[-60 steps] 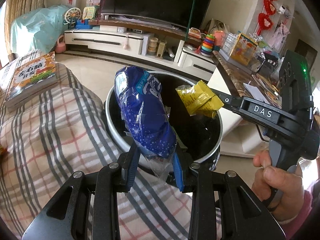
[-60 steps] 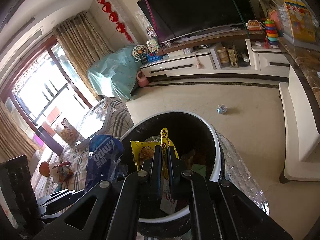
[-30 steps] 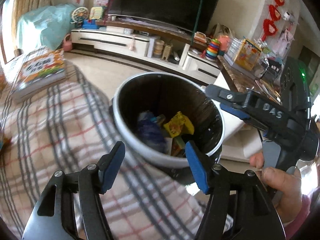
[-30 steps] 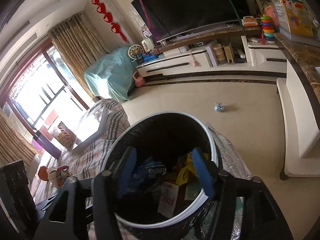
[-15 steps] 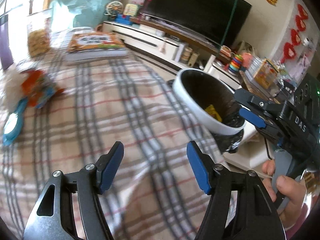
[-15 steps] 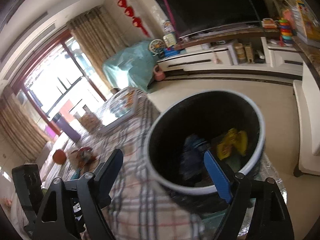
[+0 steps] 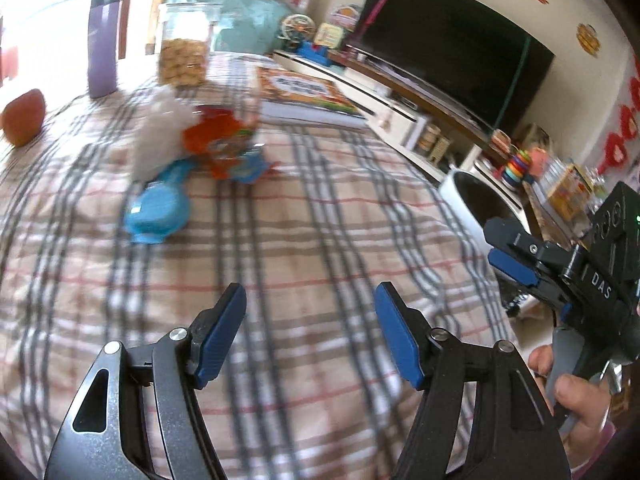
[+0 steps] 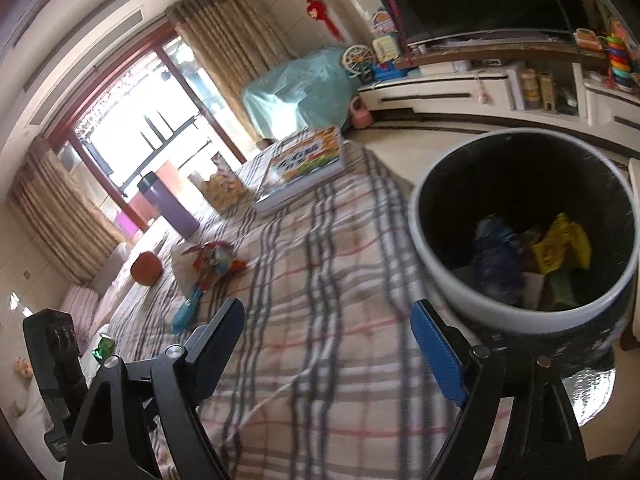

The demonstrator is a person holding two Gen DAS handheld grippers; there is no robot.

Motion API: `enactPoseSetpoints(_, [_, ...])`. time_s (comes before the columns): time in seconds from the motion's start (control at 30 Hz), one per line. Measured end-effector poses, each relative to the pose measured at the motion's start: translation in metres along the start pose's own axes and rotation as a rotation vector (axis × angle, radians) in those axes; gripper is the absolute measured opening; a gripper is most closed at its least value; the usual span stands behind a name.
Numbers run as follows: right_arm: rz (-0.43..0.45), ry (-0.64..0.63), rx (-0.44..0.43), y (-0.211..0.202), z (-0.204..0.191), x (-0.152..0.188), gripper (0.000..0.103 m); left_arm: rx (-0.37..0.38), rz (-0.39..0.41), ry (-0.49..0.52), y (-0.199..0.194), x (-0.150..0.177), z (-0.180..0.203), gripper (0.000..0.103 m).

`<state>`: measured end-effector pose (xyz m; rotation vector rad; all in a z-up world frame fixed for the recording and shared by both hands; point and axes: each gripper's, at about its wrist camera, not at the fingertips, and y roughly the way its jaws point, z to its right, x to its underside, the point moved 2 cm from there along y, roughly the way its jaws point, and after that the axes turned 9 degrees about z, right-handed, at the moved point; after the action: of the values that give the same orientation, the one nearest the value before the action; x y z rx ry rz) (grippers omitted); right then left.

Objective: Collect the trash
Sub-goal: 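Move both open tools back toward the white bag and orange packet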

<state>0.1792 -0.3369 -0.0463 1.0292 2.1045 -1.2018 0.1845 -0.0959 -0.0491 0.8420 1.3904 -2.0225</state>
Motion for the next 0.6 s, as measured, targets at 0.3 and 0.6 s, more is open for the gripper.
enactPoseSetpoints(0.3, [-0.05, -0.027, -0.048, 0.025, -0.034, 0.015, 0.087, -0.058, 0.017, -0.054, -0.007, -0.002, -0.042, 0.068])
enactPoseSetpoints(0.6, [-0.087, -0.057, -0.068, 0.053, -0.059, 0.022, 0.087, -0.109, 0.039, -0.068, -0.008, -0.017, -0.076, 0.068])
